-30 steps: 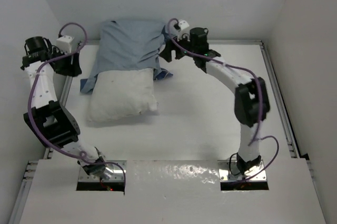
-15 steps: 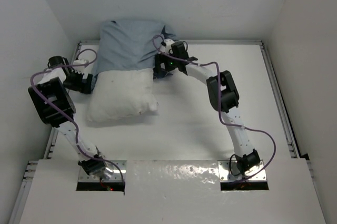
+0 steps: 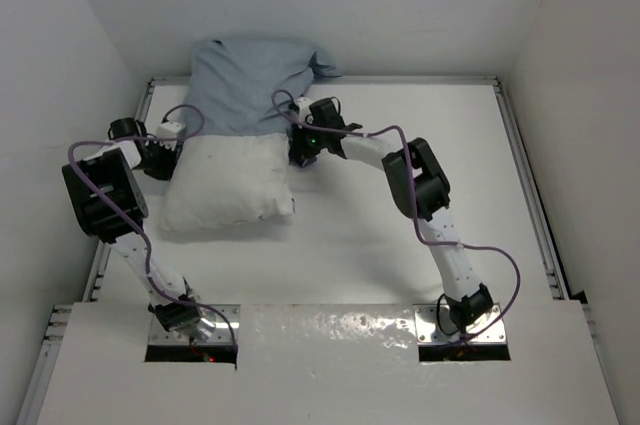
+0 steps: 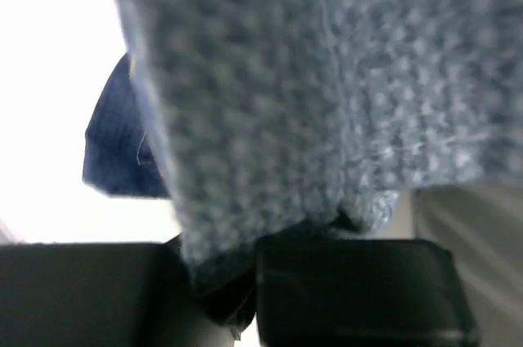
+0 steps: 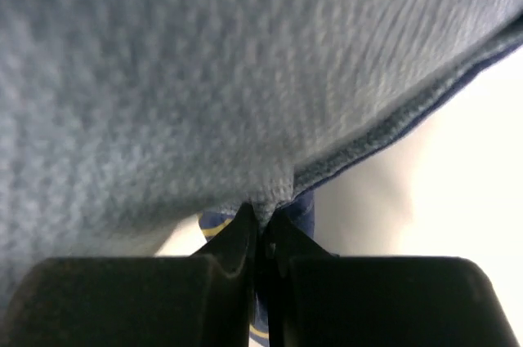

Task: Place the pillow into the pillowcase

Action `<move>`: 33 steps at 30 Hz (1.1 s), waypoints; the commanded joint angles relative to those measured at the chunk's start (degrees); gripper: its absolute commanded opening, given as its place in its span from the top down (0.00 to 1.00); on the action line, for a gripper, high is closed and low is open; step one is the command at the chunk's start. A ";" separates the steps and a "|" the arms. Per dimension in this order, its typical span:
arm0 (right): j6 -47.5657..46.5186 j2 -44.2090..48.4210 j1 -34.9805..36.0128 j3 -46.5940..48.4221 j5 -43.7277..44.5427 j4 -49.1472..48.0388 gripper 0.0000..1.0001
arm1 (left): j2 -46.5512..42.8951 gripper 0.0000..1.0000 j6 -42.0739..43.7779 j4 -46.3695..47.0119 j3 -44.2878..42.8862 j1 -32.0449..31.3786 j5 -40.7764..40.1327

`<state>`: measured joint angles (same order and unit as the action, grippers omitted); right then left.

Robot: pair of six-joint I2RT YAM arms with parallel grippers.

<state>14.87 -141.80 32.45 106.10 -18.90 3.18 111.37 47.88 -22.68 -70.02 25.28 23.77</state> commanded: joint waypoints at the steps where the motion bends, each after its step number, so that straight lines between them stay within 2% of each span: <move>1: 0.76 4.59 0.25 -4.65 -1.58 1.40 1.00 | -0.10 1.00 1.33 -5.24 -0.73 -0.58 1.62; 3: 2.34 9.59 0.16 -8.52 -4.29 -2.38 1.00 | -1.59 1.00 6.66 -10.78 -1.87 -0.14 5.22; 7: 3.14 22.76 0.69 -23.81 -11.14 -6.60 1.00 | -11.33 1.00 18.19 -29.50 -1.09 1.70 10.33; 9: 4.11 32.16 3.30 -30.39 -16.23 -6.70 1.00 | -17.64 1.00 24.68 -39.66 0.58 2.06 12.43; 10: 5.07 35.59 4.28 -31.56 -18.70 -8.09 1.00 | -19.94 1.00 28.03 -44.68 1.11 1.80 16.27; 11: 8.99 41.98 6.12 -33.14 -20.98 -10.80 1.00 | -22.05 1.00 33.37 -49.69 0.59 1.71 18.57; 12: 12.34 44.65 6.31 -33.33 -24.75 -14.48 1.00 | -26.16 1.00 29.42 -52.96 -0.20 1.01 21.12; 13: 22.03 46.77 6.40 -33.42 -25.83 -26.35 1.00 | -28.03 1.00 26.51 -53.00 -3.86 0.39 24.80; 14: 26.74 48.88 4.92 -32.81 -26.36 -33.69 1.00 | -29.18 1.00 21.17 -53.00 -6.68 -0.05 27.18; 15: 39.58 48.64 3.69 -31.93 -27.67 -51.52 1.00 | -29.02 1.00 16.16 -52.91 -13.67 -0.84 33.38; 16: 47.45 47.50 2.46 -30.27 -27.34 -60.22 1.00 | -28.24 1.00 16.11 -53.00 -17.66 -1.19 37.19; 17: 55.36 42.70 -0.95 -24.34 -25.94 -69.79 1.00 | -25.79 1.00 10.63 -53.00 -21.52 -1.37 41.14; 18: 64.05 39.26 -3.16 -19.93 -19.23 -84.51 1.00 | -24.37 1.00 8.05 -52.91 -25.74 -1.37 49.62; 19: 78.15 35.75 -5.18 -14.75 -14.12 -88.22 1.00 | -22.71 1.00 5.50 -52.82 -34.48 -1.02 53.62; 20: 83.34 29.80 -9.81 -6.61 -8.06 -89.82 1.00 | -19.38 1.00 -1.58 -49.78 -38.49 -0.67 57.06; 21: 87.56 27.65 -11.95 -4.18 3.92 -88.01 1.00 | -18.13 1.00 -9.65 -43.39 -41.92 0.38 63.09; 22: 93.35 26.41 -13.80 -3.11 8.91 -85.12 1.00 | -17.34 1.00 -35.75 -32.19 -43.35 0.82 64.55; 23: 95.23 25.70 -16.86 -4.05 12.18 -76.22 1.00 | -16.72 1.00 -49.24 -7.63 -41.53 0.91 61.69; 24: 95.17 25.95 -17.85 -5.11 13.78 -72.48 1.00 | -16.89 1.00 -57.46 -0.08 -41.51 0.83 57.83; 25: 90.55 27.00 -18.47 -8.60 13.28 -67.30 1.00 | -18.54 1.00 -62.77 6.87 -37.95 1.17 53.44; 26: 88.16 28.58 -18.21 -10.98 12.84 -60.47 1.00 | -19.52 1.00 -63.78 8.07 -35.56 1.96 44.70; 27: 80.83 32.51 -17.25 -13.36 12.31 -49.87 1.00 | -20.05 1.00 -64.22 7.56 -31.88 2.06 41.30; 28: 76.66 34.81 -14.54 -17.82 11.87 -45.24 1.00 | -19.71 1.00 -63.62 3.64 -30.98 2.06 39.27; 30: 66.31 40.77 -10.85 -20.58 11.43 -34.36 1.00 | -18.83 1.00 -60.56 -1.82 -30.44 1.88 35.57; 31: 63.90 42.29 -6.91 -21.54 9.95 -31.94 1.00 | -18.74 1.00 -59.84 -7.07 -30.44 1.88 33.73; 33: 61.08 44.66 -3.37 -19.73 5.74 -29.72 1.00 | -19.87 1.00 -59.39 -9.31 -30.35 1.88 30.72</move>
<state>85.30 -107.04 21.32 83.18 -9.67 -32.03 93.43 -6.79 -31.03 -99.92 25.47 61.71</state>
